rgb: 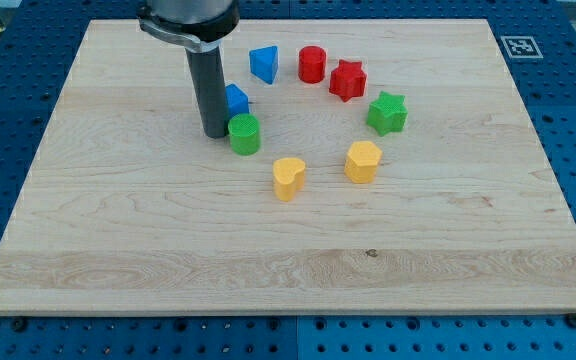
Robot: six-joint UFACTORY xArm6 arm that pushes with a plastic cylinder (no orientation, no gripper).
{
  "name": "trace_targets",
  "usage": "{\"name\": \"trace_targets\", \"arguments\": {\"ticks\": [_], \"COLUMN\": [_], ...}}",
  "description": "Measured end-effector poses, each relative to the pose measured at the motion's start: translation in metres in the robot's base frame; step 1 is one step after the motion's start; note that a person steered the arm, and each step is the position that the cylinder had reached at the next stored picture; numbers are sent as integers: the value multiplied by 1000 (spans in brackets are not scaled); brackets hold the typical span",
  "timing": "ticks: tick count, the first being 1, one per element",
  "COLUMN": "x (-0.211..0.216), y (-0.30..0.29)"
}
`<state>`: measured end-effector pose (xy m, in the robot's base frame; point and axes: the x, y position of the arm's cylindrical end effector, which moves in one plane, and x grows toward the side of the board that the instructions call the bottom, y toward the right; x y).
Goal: Separate green circle and the blue cube
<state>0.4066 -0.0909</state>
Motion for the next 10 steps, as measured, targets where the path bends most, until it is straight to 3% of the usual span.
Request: {"name": "trace_targets", "arguments": {"ticks": [3,7,10], "x": [-12,4,-26], "y": [6,55,104]}}
